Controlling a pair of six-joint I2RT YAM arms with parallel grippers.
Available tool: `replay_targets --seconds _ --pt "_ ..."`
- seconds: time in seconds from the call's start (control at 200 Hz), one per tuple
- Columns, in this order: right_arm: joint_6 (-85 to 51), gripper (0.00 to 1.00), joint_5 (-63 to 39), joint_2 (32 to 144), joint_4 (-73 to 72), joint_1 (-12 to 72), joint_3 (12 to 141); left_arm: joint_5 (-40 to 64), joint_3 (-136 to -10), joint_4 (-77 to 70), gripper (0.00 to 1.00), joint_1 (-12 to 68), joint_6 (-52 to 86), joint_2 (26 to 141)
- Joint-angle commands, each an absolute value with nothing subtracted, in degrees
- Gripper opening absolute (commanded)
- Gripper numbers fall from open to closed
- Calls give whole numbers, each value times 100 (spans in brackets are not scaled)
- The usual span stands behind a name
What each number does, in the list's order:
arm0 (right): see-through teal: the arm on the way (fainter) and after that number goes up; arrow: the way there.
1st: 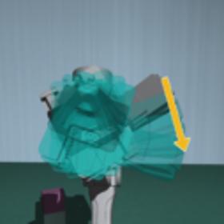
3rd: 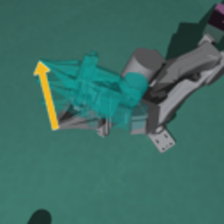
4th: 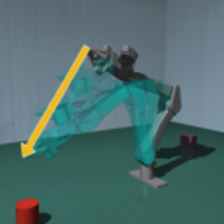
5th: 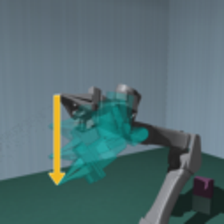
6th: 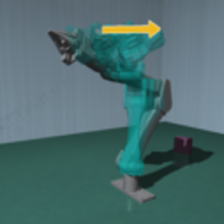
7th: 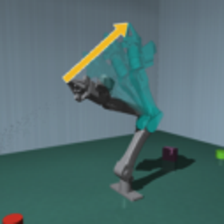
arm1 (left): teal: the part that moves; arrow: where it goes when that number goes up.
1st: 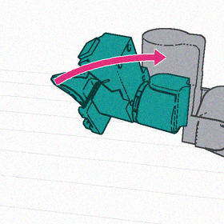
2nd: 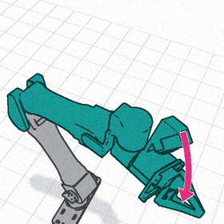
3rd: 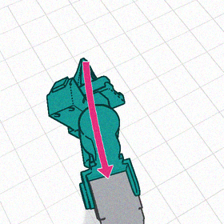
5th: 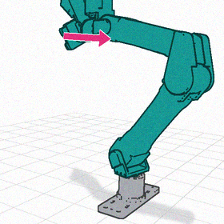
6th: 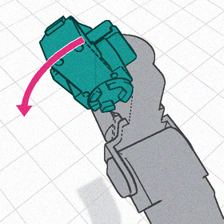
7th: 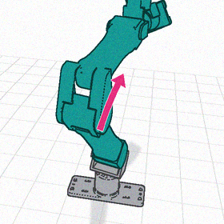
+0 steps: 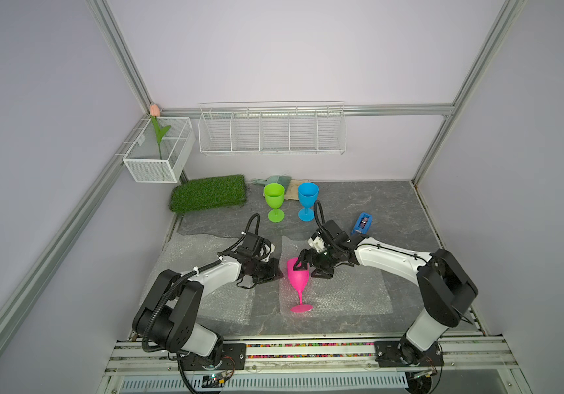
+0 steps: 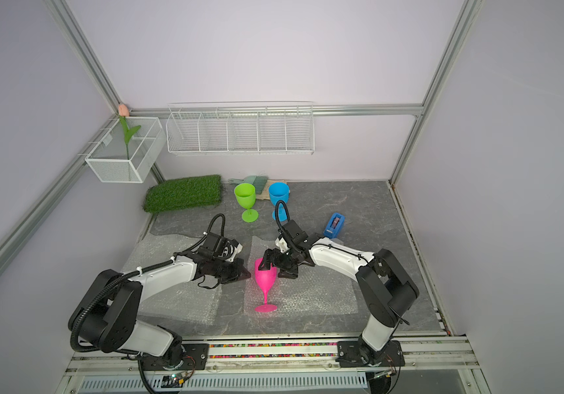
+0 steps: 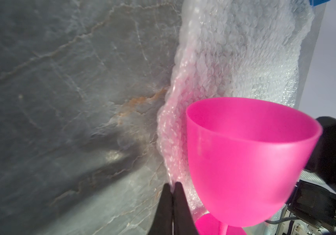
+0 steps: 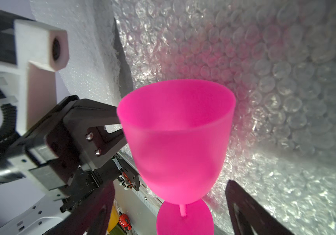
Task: Wrap wine glasses in bubble wrap
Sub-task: Place the wine glass on the bubble wrap.
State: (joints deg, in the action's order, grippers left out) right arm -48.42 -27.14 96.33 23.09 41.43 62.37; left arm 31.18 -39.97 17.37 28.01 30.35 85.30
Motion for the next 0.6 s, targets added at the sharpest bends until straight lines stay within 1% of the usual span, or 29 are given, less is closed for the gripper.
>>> replay_targets --seconds 0.0,0.06,0.135,0.23,0.285,0.405,0.495,0.595 --pt "-4649 88 -2479 9327 2731 4030 6275 3179 -4209 1851 0 2769 3007 8432" --pt "-4512 89 -2278 9219 2896 3979 6200 3212 -4254 1883 0 2777 3001 8424" --pt "-4274 99 -2019 9211 3156 3918 6170 3233 -4338 1950 0 2793 2978 8403" --pt "-4126 79 -1957 9245 3174 3881 6118 3217 -4479 2098 0 2845 2920 8394" --pt "-4105 71 -1985 9267 3107 3885 6083 3199 -4576 2180 0 2897 2897 8419" --pt "-4010 61 -1977 9415 3078 3876 6061 3142 -4788 2326 0 3044 2885 8494" --pt "-3987 57 -1918 9474 3013 3866 5978 3127 -4957 2408 0 3139 2926 8532" --pt "-3949 56 -1866 9533 2926 3799 5879 3100 -5173 2453 0 3278 2979 8575"
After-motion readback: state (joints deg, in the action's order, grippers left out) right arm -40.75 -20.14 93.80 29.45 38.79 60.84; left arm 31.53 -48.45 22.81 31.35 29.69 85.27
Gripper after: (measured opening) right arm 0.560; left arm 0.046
